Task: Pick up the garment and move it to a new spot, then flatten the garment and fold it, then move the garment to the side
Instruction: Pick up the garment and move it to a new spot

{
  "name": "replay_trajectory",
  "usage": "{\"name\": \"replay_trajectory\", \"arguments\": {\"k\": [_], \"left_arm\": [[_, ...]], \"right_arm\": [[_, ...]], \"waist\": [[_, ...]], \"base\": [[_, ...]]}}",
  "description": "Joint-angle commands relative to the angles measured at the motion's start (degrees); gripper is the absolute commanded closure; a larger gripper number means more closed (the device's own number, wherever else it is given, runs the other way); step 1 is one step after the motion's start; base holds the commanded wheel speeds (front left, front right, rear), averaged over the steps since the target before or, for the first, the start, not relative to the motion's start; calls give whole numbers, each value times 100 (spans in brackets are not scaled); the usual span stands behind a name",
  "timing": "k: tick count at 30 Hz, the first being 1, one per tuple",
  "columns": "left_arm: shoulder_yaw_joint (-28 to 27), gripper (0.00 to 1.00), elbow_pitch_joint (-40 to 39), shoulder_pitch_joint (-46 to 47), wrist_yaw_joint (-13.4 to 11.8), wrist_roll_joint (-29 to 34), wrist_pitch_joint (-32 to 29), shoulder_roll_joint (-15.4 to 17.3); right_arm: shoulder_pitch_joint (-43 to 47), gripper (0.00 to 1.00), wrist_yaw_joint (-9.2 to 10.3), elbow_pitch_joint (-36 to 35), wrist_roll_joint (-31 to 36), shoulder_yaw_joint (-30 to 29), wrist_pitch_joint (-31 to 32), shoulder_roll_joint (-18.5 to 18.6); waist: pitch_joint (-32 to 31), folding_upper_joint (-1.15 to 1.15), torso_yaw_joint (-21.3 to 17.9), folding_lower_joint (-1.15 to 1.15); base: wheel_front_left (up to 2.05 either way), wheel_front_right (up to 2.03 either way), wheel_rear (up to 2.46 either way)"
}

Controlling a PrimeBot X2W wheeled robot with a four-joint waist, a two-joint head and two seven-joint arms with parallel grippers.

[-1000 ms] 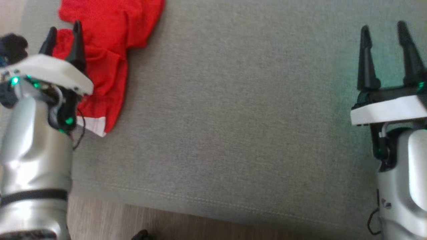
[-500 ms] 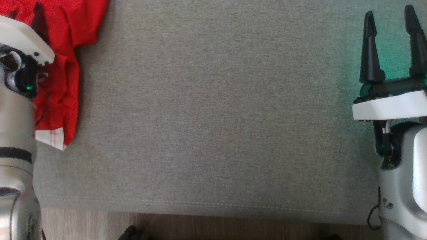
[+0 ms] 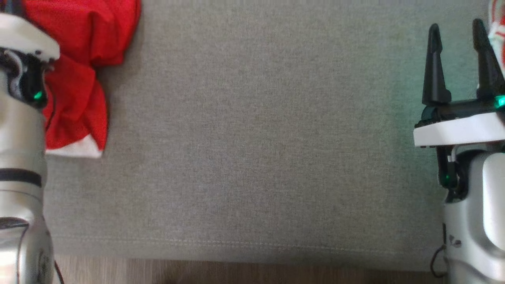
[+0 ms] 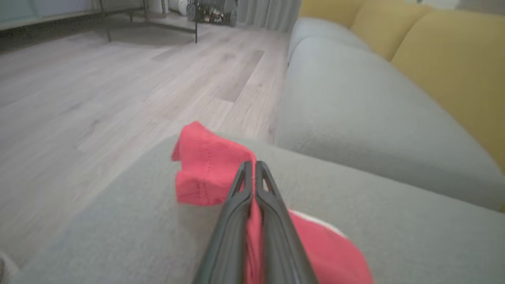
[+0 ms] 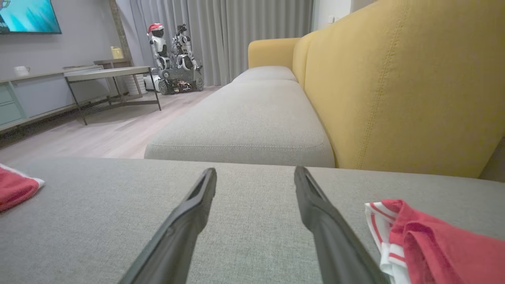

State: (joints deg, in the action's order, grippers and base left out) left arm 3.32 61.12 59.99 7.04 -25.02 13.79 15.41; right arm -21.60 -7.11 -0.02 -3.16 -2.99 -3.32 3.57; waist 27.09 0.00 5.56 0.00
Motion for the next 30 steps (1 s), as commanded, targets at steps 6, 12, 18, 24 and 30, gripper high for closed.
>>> {"name": "replay_trajectory", "arguments": {"k": [6, 12, 18, 24, 30], "left_arm": [[230, 100, -1134, -101, 40, -57, 114, 44], [818, 100, -2462, -452, 44, -105, 9, -297], [1315, 100, -3545, -821, -41, 2, -420, -626], [2150, 100, -3935, -1104, -302, 665, -721, -870], [3120, 100, -3721, -1237, -407, 1200, -664, -1151]], "right_arm": [[144, 0, -37, 85, -185, 79, -179, -68], [185, 0, -37, 316, -381, 106, -344, -68], [104, 0, -37, 385, -531, 179, -458, -68], [-4, 0, -37, 464, -697, 325, -585, -68], [-99, 0, -37, 631, -889, 476, -758, -68]], "waist": [[-542, 0, -12, 0], [-822, 0, -190, 0], [-781, 0, -546, 0], [-599, 0, -957, 0], [-493, 0, -1361, 0]], "base": [[0, 0, 0], [0, 0, 0], [0, 0, 0], [0, 0, 0], [0, 0, 0]]}}
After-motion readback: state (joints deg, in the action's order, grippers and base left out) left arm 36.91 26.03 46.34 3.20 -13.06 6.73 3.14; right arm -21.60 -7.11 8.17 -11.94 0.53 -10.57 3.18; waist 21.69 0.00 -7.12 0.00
